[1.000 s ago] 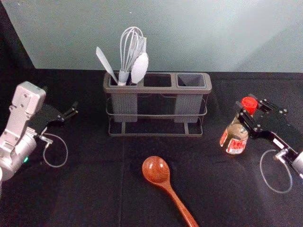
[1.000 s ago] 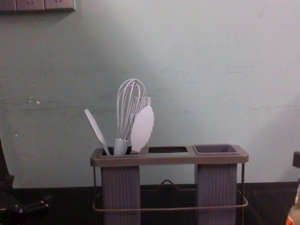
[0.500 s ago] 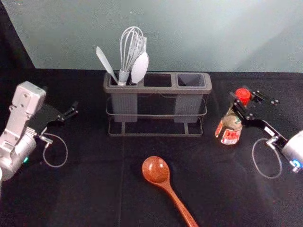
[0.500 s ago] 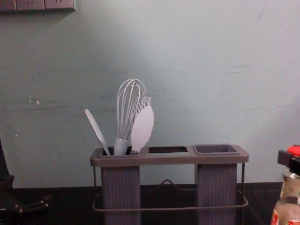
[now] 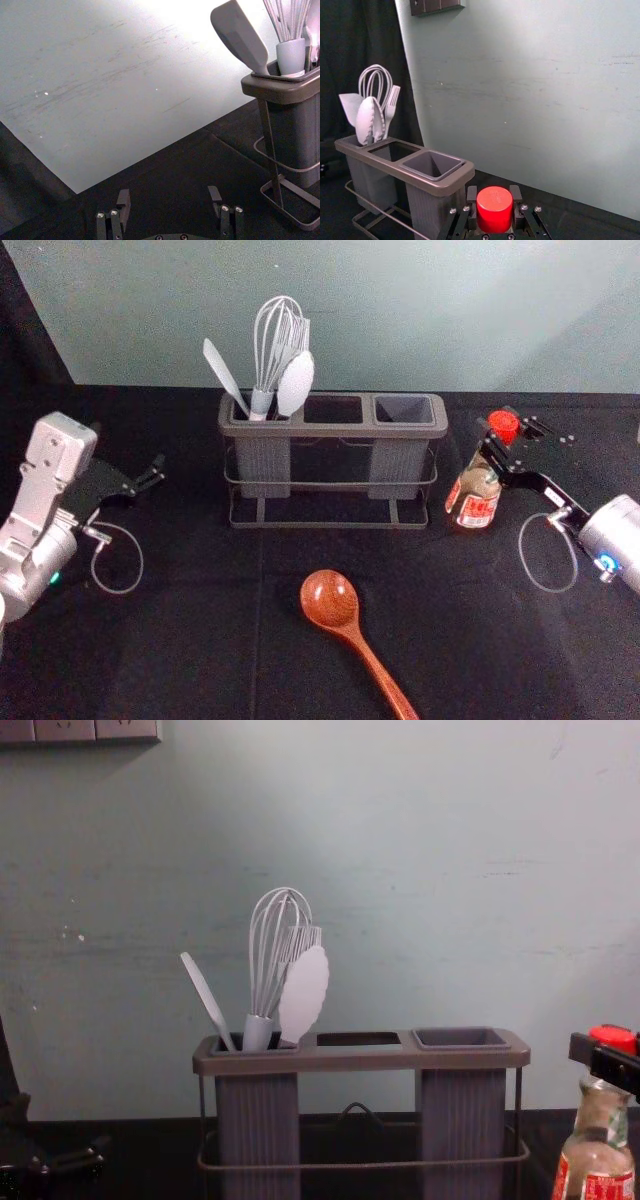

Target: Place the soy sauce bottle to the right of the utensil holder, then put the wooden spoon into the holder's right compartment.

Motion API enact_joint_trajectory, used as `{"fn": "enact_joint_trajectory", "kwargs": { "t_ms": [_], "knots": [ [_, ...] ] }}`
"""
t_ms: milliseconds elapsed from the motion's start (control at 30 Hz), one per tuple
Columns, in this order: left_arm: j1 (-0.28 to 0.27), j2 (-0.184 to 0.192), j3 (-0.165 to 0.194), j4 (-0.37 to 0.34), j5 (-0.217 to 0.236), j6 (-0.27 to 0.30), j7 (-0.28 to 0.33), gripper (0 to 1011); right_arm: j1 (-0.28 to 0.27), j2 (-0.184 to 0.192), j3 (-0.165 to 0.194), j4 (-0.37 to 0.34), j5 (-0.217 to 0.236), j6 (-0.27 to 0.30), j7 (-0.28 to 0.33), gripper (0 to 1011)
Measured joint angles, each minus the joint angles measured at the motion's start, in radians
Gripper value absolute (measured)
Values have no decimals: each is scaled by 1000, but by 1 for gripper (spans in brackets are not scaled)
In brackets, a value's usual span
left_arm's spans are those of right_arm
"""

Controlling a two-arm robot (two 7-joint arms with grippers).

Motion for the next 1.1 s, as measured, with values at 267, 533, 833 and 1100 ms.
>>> {"fn": "enact_joint_trajectory", "kwargs": {
  "t_ms": [267,533,833,1100],
  "knots": [
    [0,0,0,0,0,0,0,1011,34,-15,-10,47,-1,-8,2,392],
    [0,0,0,0,0,0,0,1011,56,-24,-15,74,-1,-14,7,392],
    [0,0,0,0,0,0,0,1011,67,-30,-20,89,-3,-20,8,392],
    [0,0,0,0,0,0,0,1011,74,-37,-25,99,-8,-20,8,390]
  ]
}}
